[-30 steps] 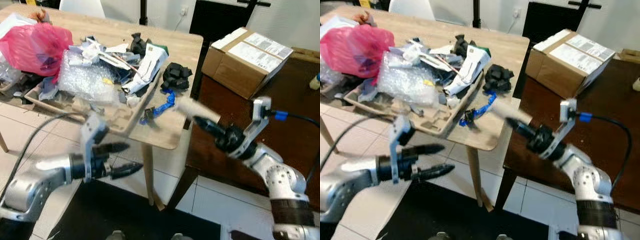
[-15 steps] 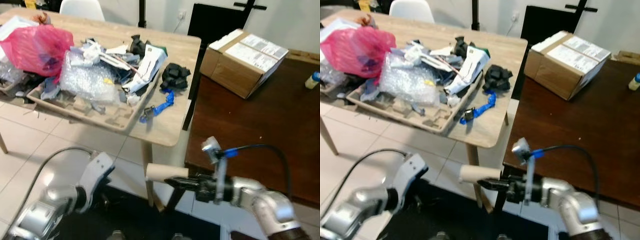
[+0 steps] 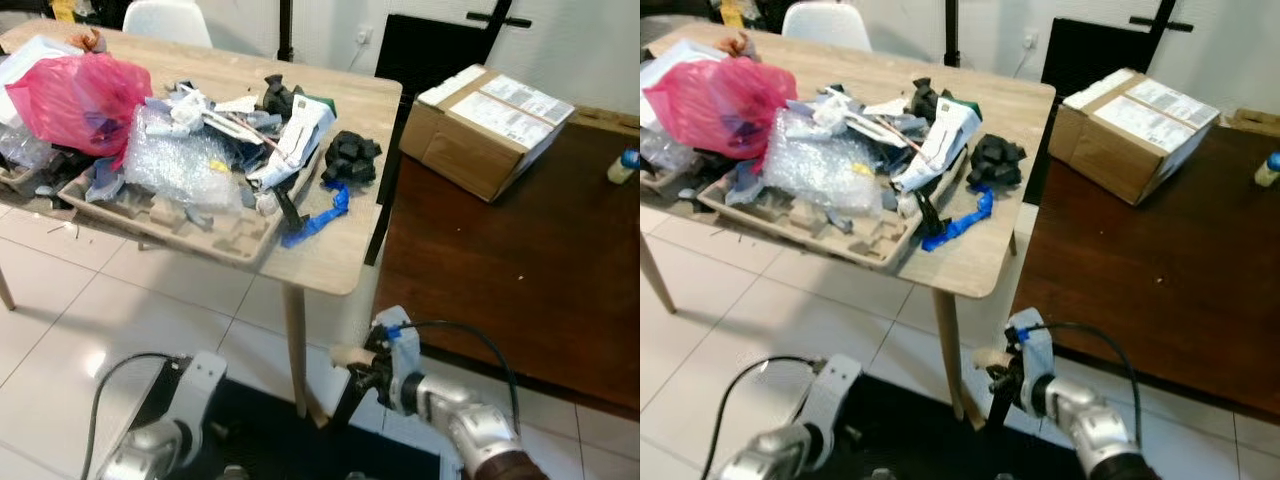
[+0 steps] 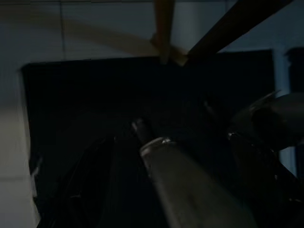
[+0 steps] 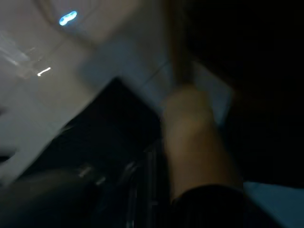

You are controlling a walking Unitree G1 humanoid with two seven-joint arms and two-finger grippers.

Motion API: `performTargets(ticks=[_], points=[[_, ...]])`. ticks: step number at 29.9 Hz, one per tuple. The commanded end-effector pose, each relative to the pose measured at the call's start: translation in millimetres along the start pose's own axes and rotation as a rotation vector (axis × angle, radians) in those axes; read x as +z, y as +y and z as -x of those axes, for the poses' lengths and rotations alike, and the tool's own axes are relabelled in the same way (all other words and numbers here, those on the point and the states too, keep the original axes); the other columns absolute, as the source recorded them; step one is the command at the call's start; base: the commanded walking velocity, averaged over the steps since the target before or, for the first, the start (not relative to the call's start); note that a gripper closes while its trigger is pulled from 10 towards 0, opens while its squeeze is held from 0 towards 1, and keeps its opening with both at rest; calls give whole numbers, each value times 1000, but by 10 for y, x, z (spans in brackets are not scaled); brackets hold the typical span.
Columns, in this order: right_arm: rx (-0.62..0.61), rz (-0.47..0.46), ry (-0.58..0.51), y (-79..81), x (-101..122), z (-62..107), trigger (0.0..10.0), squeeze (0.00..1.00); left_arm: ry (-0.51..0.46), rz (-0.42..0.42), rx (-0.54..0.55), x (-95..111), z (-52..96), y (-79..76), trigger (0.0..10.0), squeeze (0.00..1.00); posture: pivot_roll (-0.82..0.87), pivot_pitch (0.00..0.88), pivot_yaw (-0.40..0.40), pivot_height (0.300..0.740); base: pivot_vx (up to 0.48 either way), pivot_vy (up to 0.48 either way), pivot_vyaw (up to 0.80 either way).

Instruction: Picking trash to rubbish bin

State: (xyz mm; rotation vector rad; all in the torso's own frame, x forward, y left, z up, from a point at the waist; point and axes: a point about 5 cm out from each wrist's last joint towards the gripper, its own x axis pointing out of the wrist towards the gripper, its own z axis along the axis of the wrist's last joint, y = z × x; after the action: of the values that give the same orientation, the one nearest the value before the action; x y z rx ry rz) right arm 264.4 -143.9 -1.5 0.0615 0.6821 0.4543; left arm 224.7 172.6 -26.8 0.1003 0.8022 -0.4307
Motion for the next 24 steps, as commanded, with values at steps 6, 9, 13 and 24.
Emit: performTargets(ticks=[6, 9, 13, 24], points=[[-347, -187, 273, -274, -915, 223, 0, 0, 151, 77, 131, -541, -33, -19, 10000, 0, -26, 144, 10, 740, 0, 0, 0], [-434, -247, 311, -303, -1084, 292, 0, 0, 166, 102, 121, -616, -50, -84, 10000, 0, -28, 144, 21, 740, 0, 0, 0], [-474, -292, 291, -311, -1141, 305, 0, 0, 121, 123, 108, -535, -118, -132, 10000, 0, -26, 148, 18, 740, 0, 0, 0], [-526, -262, 262, -432, -1095, 328, 7373, 0, 83, 177, 149, -487, -133, -32, 10000, 0, -25, 146, 14, 740, 0, 0, 0]])
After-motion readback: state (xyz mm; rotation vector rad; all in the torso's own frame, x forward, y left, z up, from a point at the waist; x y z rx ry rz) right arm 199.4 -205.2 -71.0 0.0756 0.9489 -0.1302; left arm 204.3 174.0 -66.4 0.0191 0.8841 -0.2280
